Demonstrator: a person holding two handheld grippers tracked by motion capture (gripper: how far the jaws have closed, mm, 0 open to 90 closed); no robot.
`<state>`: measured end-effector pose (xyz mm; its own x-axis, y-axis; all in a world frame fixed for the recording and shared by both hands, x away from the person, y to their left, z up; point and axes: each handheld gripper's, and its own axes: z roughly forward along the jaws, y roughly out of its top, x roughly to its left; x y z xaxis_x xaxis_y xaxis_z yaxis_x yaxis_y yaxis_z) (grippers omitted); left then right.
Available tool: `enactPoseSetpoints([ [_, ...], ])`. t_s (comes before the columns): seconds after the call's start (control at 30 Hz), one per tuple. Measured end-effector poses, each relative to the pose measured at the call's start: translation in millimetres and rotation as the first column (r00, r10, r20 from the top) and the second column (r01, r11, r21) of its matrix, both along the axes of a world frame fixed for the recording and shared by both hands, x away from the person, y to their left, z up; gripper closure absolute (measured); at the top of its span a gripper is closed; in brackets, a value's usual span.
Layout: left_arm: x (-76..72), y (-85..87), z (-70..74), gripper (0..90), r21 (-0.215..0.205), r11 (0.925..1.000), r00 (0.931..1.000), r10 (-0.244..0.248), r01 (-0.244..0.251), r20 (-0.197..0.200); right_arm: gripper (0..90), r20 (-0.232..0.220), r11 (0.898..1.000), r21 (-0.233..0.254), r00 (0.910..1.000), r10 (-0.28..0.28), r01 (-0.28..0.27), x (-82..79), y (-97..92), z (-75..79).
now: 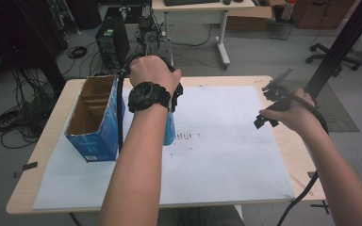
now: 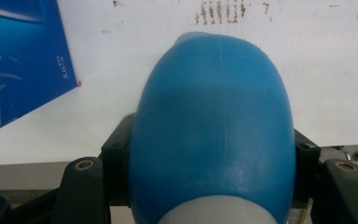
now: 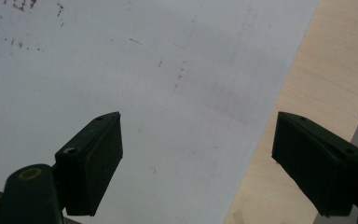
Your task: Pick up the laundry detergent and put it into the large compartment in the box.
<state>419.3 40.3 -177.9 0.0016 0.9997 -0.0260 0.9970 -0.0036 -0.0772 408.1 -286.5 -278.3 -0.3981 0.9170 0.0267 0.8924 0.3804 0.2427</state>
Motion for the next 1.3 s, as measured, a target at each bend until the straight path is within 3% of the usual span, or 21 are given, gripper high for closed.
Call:
enactPoseSetpoints([
  [0.7,1.5,2.2,38.7,37.5,-0.010,0.9999,0.9998,0.010,-0.010,0.019,16.2,-0.003,1.000,0.007,1.0000,-0.008,0.008,1.8,-5.5,-0.4],
  [1.3,2.3,5.4,58.6,37.5,-0.012,0.9998,0.9996,0.015,-0.015,0.024,16.2,-0.005,1.000,0.007,0.9999,-0.009,0.010,4.4,-6.9,-1.4],
])
